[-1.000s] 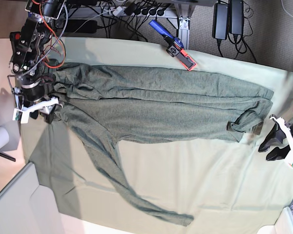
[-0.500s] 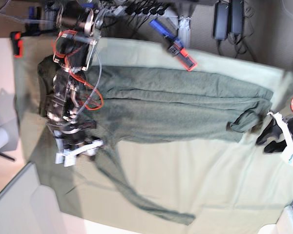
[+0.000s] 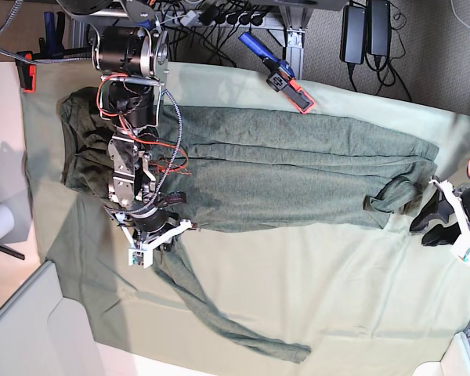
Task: Fold the T-shirt properly
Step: 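Move the right gripper along the folded shirt toward the sleeve, then grasp the hanging sleeve with the right gripper and lay it onto the shirt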
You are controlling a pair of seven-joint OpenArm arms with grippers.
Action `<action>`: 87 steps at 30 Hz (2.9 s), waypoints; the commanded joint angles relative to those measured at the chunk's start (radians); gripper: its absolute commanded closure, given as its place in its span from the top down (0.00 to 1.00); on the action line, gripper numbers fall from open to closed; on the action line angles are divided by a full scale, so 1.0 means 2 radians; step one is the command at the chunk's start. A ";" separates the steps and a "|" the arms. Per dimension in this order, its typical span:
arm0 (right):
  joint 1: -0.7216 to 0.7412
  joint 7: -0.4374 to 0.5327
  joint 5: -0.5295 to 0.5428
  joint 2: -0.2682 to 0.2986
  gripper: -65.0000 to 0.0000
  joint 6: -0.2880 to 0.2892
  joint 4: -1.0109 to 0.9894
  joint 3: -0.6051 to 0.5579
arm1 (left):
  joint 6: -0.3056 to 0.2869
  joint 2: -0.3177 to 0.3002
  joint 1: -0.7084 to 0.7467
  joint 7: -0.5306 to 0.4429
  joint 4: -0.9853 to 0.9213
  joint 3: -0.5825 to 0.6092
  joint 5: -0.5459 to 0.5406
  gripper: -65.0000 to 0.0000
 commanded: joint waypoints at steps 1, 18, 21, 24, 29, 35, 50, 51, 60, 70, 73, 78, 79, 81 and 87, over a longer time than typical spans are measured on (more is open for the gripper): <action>0.011 0.000 -0.001 0.004 0.00 -0.003 0.010 0.000 | -0.003 -0.010 -0.008 -0.009 0.007 -0.005 -0.009 0.44; -0.200 -0.116 0.049 0.035 0.00 -0.002 0.390 0.001 | -0.003 -0.010 -0.008 -0.009 0.007 -0.005 -0.009 0.44; -0.245 -0.116 0.049 0.035 0.00 -0.002 0.432 0.004 | -0.003 -0.010 -0.008 -0.009 0.007 -0.005 -0.009 0.44; -0.282 -0.116 0.049 0.034 0.00 -0.002 0.460 0.004 | -0.003 -0.010 -0.008 -0.010 0.007 -0.005 -0.009 0.44; -0.305 -0.114 0.049 0.034 0.00 -0.002 0.469 0.004 | -0.003 -0.010 -0.009 -0.016 0.007 -0.005 -0.020 0.44; -0.305 -0.114 0.049 0.034 0.35 -0.002 0.469 0.004 | -0.003 0.005 -0.036 -0.036 0.007 -0.005 -0.025 0.58; -0.168 -0.087 0.000 -0.046 0.51 -0.004 0.408 0.005 | -0.003 0.037 -0.043 -0.012 0.007 0.002 -0.024 0.58; -0.153 -0.079 -0.009 -0.051 0.51 -0.006 0.381 0.005 | -0.003 0.034 -0.039 -0.011 0.007 0.002 -0.024 0.58; -0.043 -0.023 -0.090 -0.057 0.51 -0.024 0.148 0.004 | -0.003 0.022 -0.022 -0.009 0.007 0.001 -0.029 0.58; -0.027 -0.011 -0.097 -0.057 0.07 -0.025 0.089 0.004 | -0.003 0.022 -0.022 -0.009 0.007 0.001 -0.032 0.58; -0.027 -0.011 -0.088 -0.057 0.00 -0.024 0.086 0.004 | -0.003 0.022 -0.022 -0.009 0.007 0.001 -0.031 0.58; -0.027 -0.005 -0.061 -0.060 0.00 -0.016 0.087 -0.004 | -0.003 0.022 -0.022 -0.009 0.007 0.001 -0.027 0.58; -0.027 -0.005 -0.061 -0.062 0.00 -0.006 0.089 -0.010 | -0.003 0.022 -0.022 -0.009 0.007 0.001 -0.026 0.58; -0.027 -0.006 -0.061 -0.067 0.00 0.007 0.093 -0.030 | -0.003 0.022 -0.022 -0.009 0.007 0.001 -0.023 0.58; -0.028 -0.017 -0.061 -0.088 0.00 0.011 0.120 -0.135 | -0.003 0.022 -0.022 -0.021 0.006 0.001 0.007 0.58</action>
